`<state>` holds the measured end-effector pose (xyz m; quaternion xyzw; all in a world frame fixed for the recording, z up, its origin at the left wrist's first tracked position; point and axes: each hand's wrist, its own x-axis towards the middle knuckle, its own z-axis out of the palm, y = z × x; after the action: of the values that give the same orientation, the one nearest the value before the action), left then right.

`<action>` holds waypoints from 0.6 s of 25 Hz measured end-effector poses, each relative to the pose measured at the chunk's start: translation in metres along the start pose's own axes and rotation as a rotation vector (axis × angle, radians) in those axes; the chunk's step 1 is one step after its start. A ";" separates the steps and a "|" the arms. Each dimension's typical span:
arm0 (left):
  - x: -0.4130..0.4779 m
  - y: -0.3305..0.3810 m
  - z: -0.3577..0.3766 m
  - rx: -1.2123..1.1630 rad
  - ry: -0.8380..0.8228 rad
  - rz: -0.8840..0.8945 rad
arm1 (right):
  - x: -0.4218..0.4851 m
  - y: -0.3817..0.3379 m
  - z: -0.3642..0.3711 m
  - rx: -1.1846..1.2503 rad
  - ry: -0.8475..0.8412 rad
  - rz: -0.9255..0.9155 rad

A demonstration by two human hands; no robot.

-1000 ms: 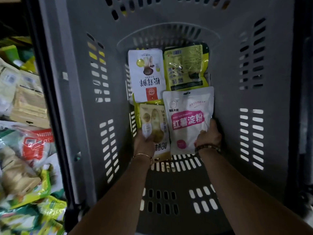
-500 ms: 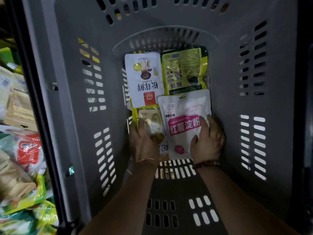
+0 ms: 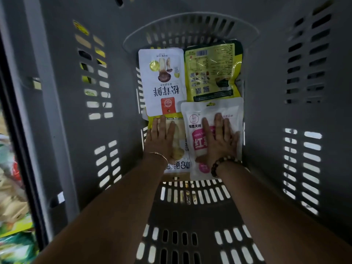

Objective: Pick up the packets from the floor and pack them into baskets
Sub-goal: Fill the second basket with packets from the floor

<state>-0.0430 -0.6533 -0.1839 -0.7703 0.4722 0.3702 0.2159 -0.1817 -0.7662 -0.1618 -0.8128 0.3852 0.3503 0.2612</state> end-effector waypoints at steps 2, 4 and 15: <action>0.004 -0.001 0.002 0.010 -0.018 0.005 | 0.001 -0.002 0.003 0.011 0.012 0.007; 0.005 -0.002 0.001 0.007 -0.019 0.004 | 0.002 -0.003 0.004 0.006 0.011 0.016; -0.047 0.015 -0.068 -0.559 0.121 -0.155 | -0.025 -0.026 -0.052 0.127 0.098 0.061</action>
<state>-0.0445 -0.6798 -0.1049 -0.8544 0.3037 0.4216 -0.0058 -0.1531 -0.7765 -0.1069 -0.7987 0.4437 0.2928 0.2820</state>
